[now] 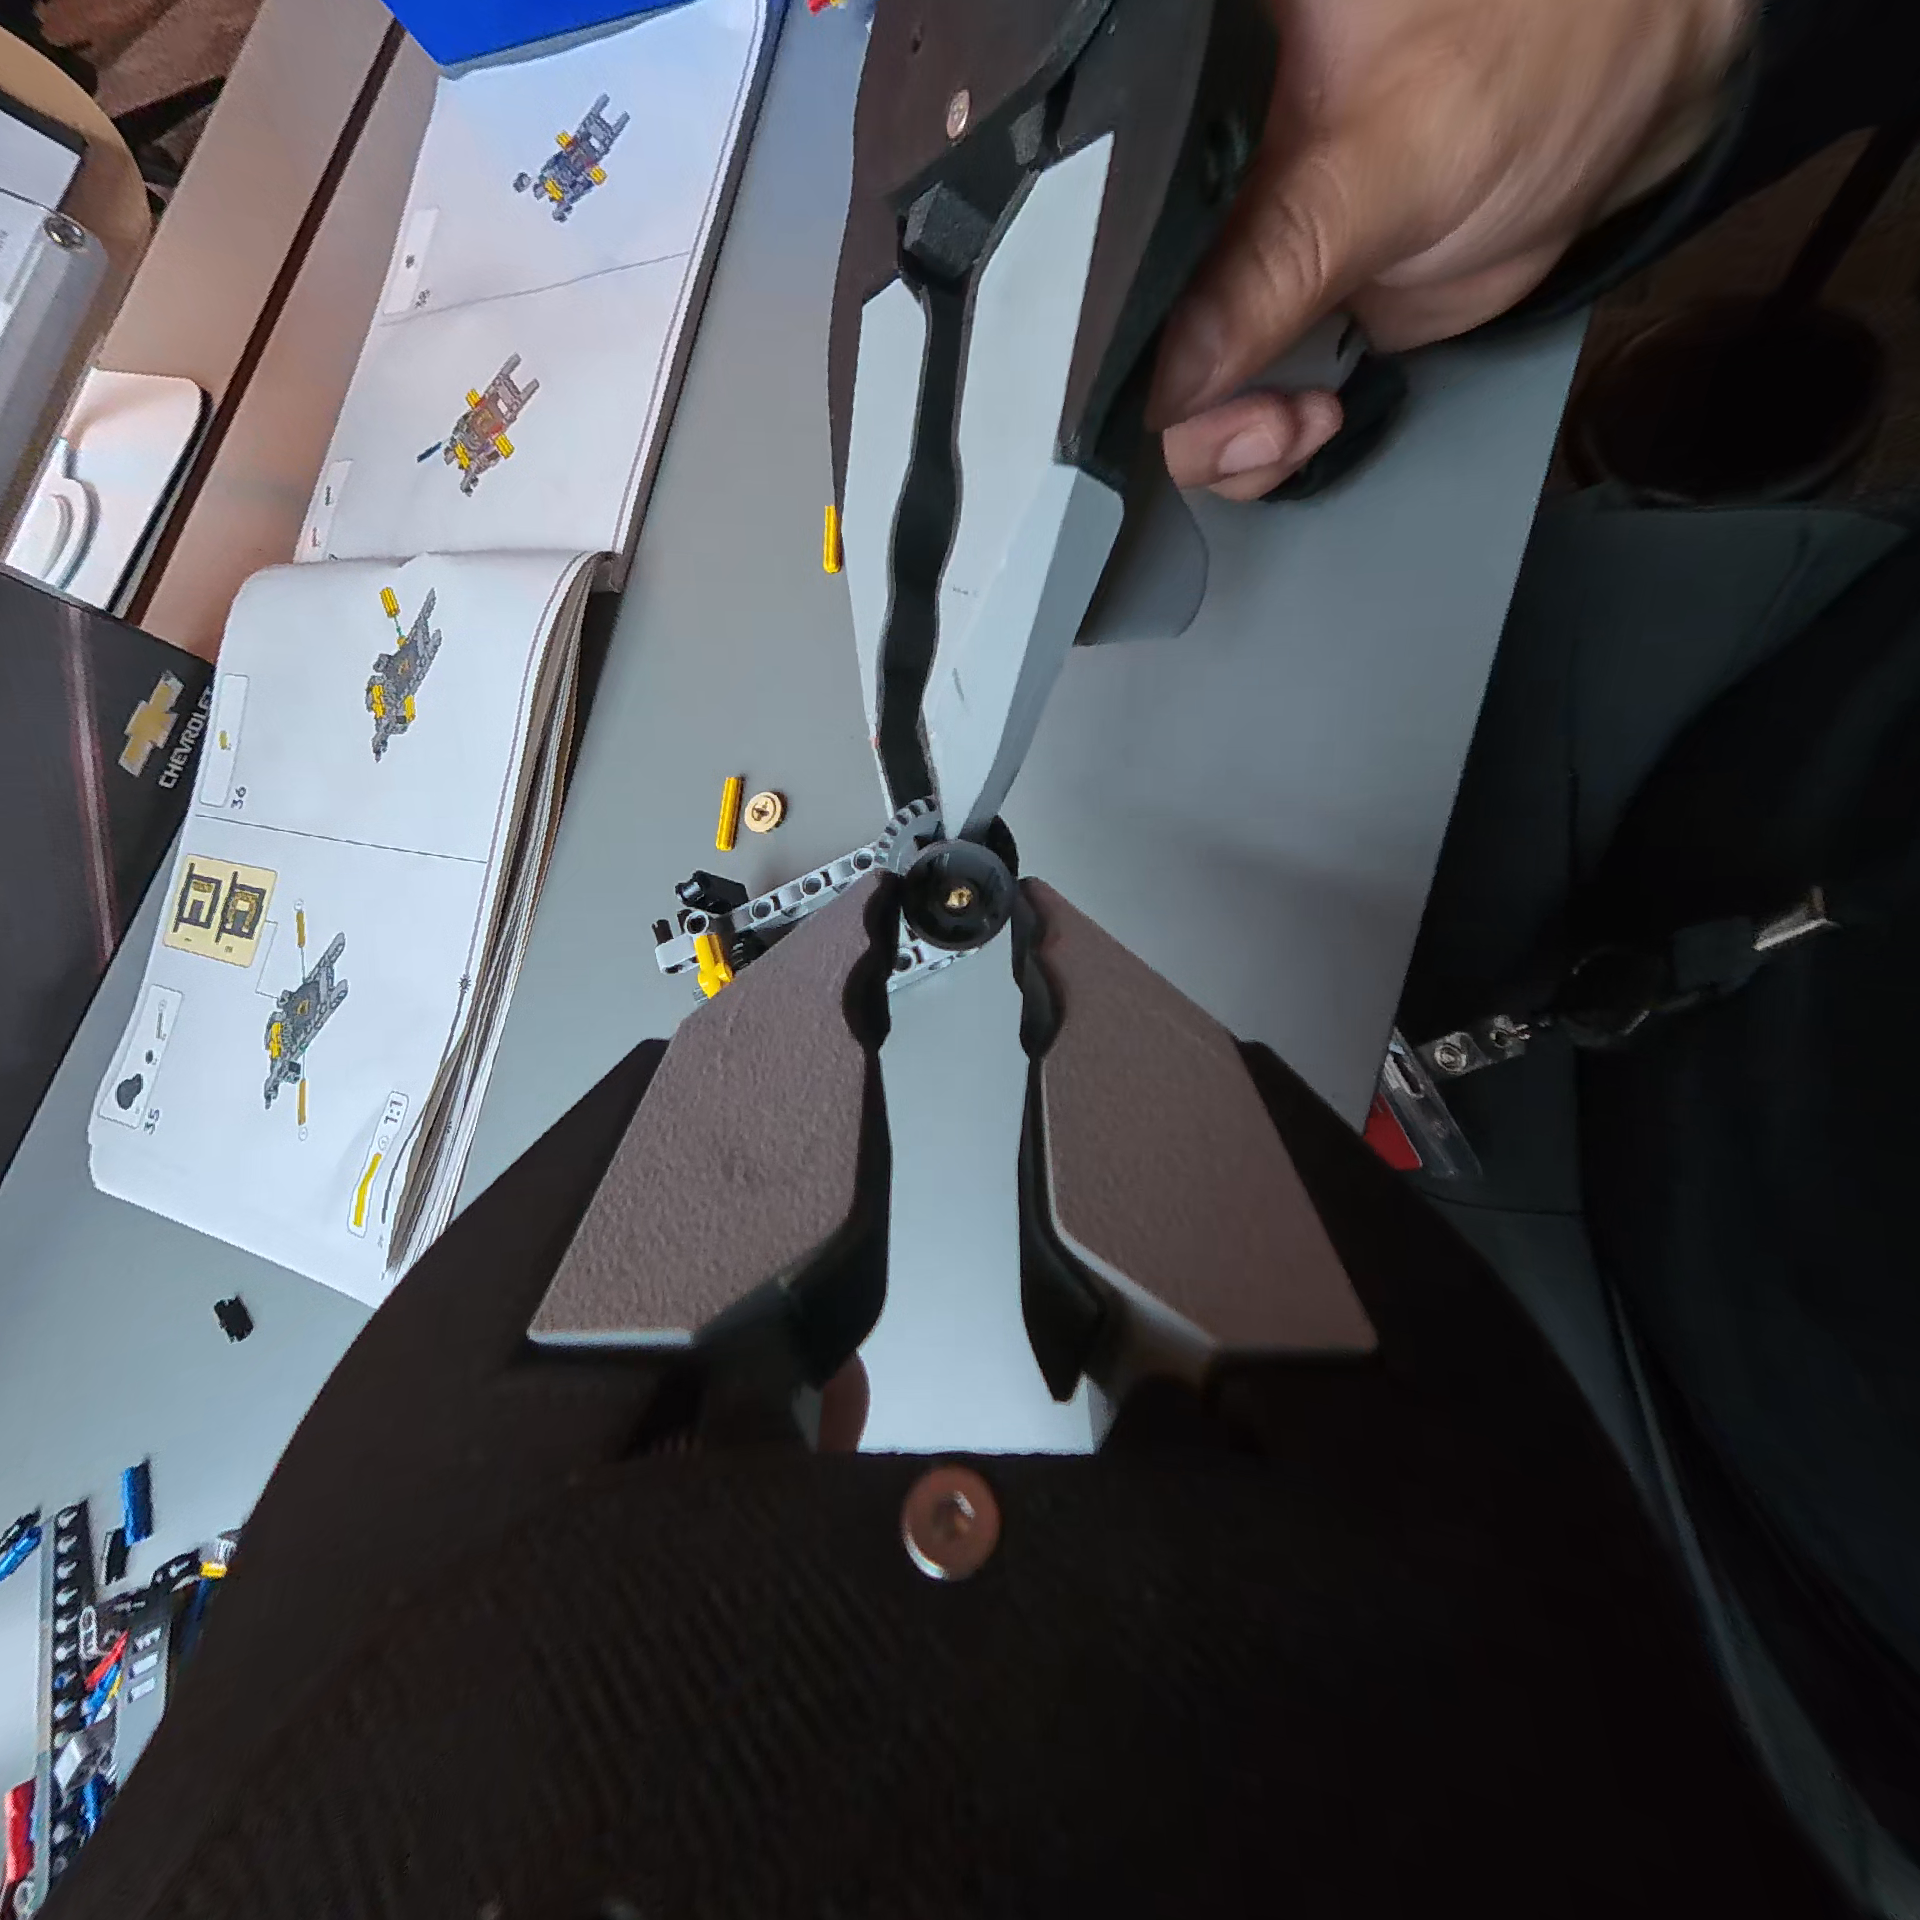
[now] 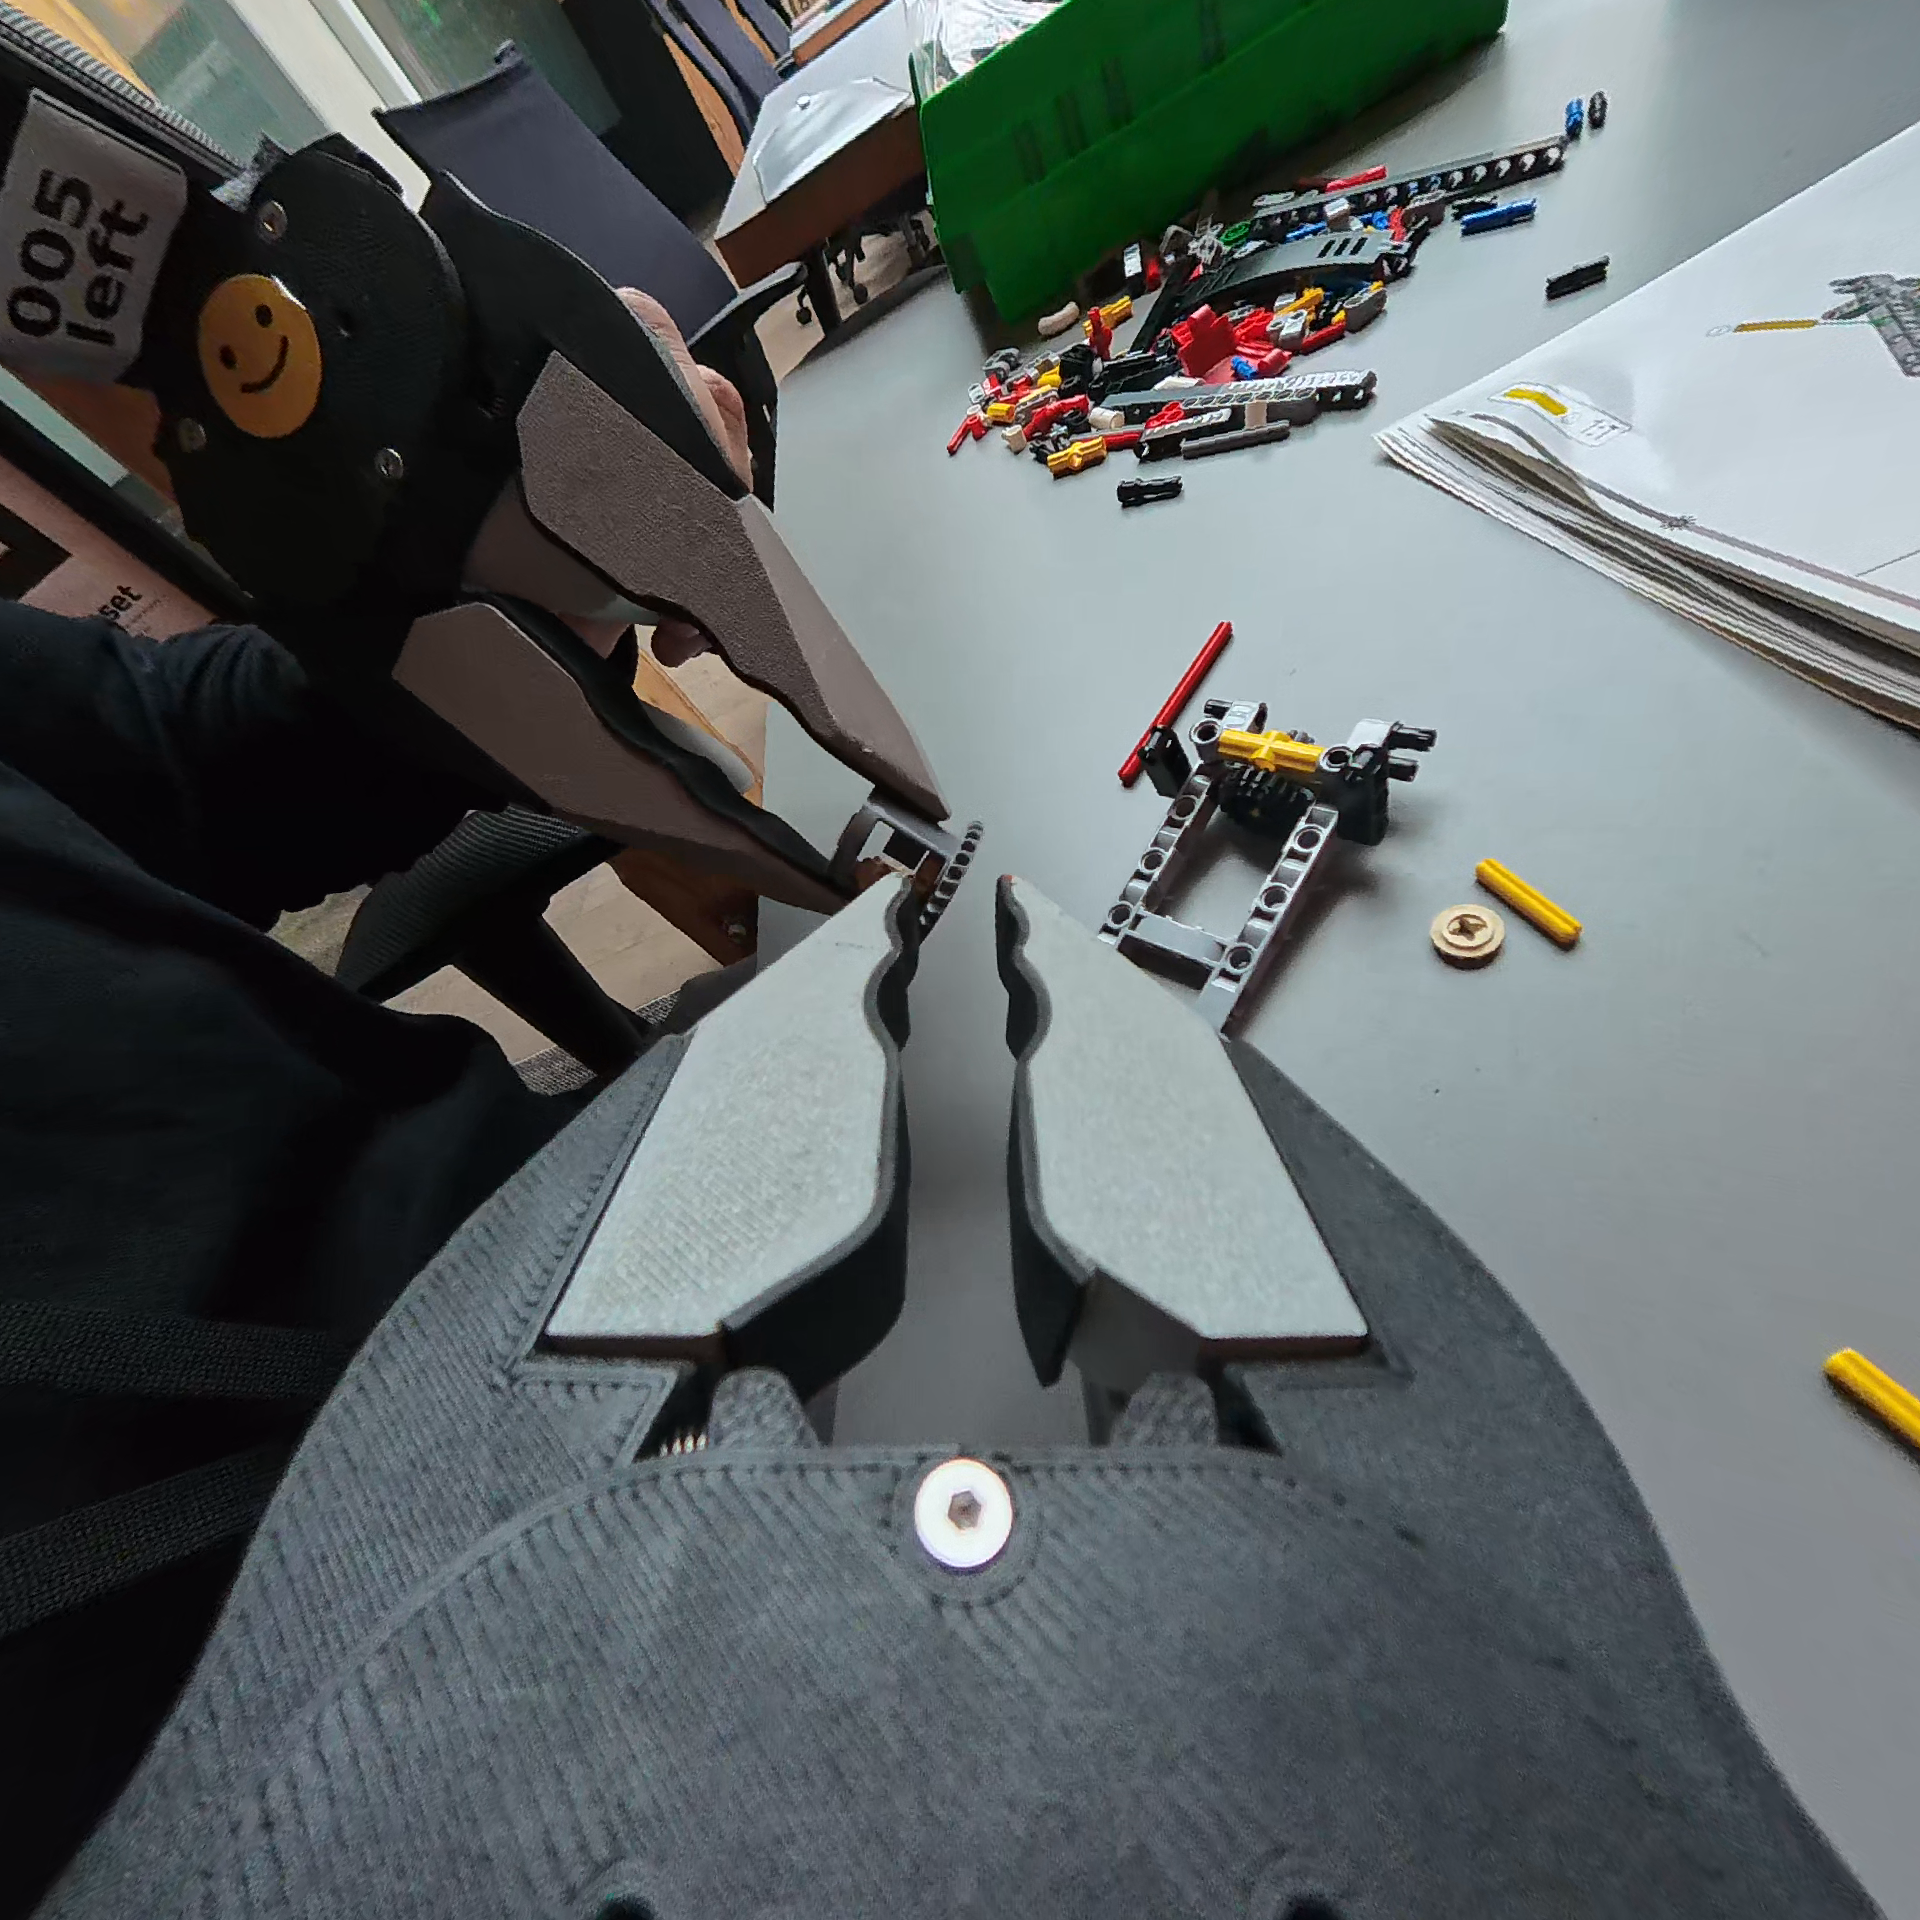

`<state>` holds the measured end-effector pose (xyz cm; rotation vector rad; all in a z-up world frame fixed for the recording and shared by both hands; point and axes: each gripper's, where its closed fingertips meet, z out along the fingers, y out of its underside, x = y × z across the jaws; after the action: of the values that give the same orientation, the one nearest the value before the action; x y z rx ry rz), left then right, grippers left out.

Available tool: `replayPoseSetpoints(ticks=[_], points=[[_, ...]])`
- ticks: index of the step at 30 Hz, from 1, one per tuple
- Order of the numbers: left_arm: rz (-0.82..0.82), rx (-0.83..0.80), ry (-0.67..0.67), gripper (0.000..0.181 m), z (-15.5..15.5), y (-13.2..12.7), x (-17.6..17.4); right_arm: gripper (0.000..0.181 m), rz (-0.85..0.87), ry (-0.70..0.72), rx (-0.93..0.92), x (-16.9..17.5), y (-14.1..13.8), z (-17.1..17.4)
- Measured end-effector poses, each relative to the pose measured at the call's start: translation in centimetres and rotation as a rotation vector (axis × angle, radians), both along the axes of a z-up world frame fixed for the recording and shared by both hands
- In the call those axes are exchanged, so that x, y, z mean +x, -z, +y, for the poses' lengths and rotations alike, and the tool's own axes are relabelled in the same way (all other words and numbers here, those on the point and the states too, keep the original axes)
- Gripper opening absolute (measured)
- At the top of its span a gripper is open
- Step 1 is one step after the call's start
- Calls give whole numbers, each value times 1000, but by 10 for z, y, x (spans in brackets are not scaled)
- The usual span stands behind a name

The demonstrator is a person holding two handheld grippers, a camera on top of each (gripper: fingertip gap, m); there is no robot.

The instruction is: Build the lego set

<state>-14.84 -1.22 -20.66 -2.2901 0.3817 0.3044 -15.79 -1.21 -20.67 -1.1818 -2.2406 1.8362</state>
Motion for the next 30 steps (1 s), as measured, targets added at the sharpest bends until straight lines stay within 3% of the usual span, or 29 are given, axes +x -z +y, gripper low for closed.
replayPoseSetpoints(ticks=[15,23,27,30], points=[[-10,-3,-2,18,0,3,0,15,14,5,18,0,1,1],[28,57,-13,19,-13,14,-15,22,56,43,5,-6,-6,21],[14,58,-53,19,-17,23,-20,21,9,21,-15,-5,1,18],[52,113,-56,19,-14,14,-19,18,-41,-22,-26,-2,7,6]])
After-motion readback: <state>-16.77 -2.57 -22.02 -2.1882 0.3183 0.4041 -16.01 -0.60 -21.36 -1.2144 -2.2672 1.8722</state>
